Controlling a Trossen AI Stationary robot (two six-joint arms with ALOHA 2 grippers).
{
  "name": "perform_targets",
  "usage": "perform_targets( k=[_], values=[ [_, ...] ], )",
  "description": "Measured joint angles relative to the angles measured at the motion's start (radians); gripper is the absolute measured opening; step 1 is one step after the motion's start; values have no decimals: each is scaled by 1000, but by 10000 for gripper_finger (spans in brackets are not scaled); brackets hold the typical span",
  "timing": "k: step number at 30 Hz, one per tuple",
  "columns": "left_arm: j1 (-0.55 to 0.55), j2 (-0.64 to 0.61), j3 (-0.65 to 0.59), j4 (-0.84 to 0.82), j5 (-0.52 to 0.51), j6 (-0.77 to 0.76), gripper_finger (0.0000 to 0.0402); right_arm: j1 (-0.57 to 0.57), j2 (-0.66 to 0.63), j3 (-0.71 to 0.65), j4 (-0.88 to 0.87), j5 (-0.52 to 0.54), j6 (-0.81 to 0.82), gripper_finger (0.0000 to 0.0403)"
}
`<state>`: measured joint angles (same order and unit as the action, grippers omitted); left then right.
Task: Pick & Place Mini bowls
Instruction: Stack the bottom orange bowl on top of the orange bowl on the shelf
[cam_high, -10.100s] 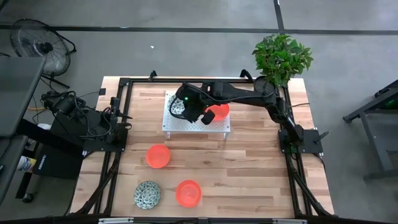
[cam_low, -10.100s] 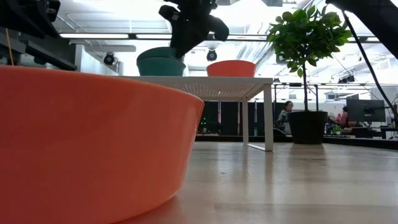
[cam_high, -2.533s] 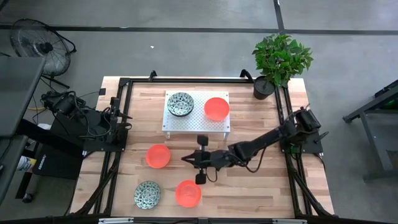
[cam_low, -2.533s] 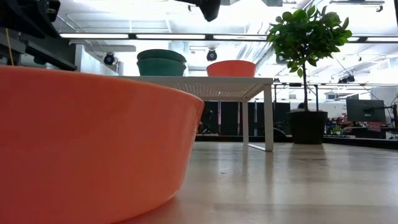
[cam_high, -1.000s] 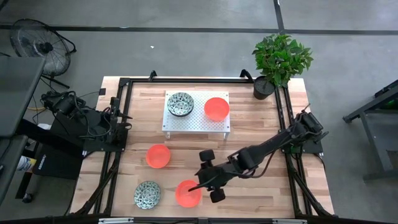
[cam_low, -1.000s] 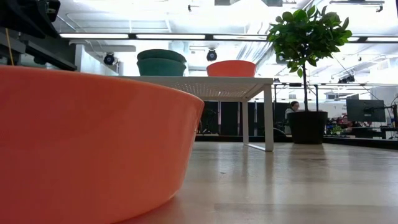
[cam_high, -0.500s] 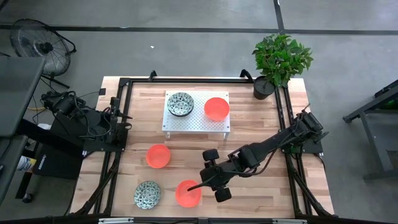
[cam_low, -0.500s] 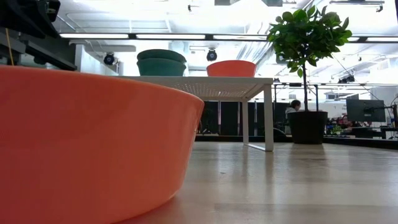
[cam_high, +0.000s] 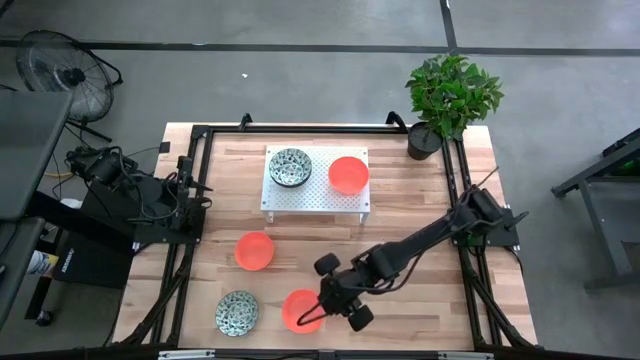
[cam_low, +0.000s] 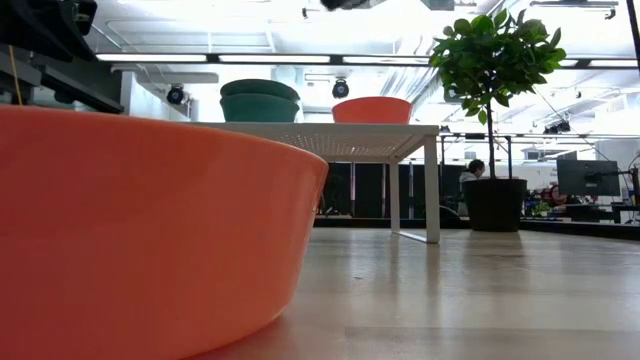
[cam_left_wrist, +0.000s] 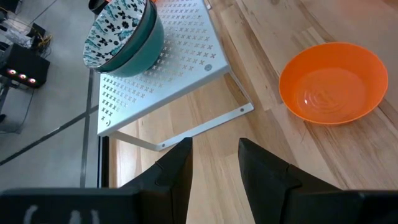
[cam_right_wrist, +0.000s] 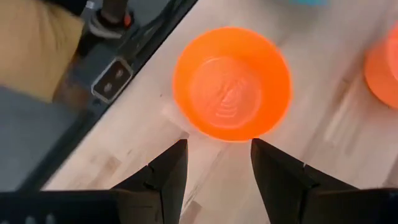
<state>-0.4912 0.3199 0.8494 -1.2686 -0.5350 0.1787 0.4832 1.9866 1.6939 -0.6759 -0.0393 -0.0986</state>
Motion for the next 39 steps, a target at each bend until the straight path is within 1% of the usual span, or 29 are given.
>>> perform_targets(
  k=[5,13,16,25,33,36,39],
  values=[
    [0,0,0,0,0,0,124,19,54,0,15,-2,-135,165],
    [0,0,0,0,0,0,124,55,79,-1,50,85,-351,165],
    [0,0,0,0,0,0,124,63,90,0,73,94,-406,165],
    [0,0,0,0,0,0,124,66,172,-1,124,93,-543,165],
    [0,0,0,0,0,0,124,65,202,-1,141,90,-640,163],
    [0,0,0,0,0,0,124,59,203,-1,150,89,-649,150],
    [0,0,0,0,0,0,124,52,203,-1,145,78,-650,128]
  ],
)
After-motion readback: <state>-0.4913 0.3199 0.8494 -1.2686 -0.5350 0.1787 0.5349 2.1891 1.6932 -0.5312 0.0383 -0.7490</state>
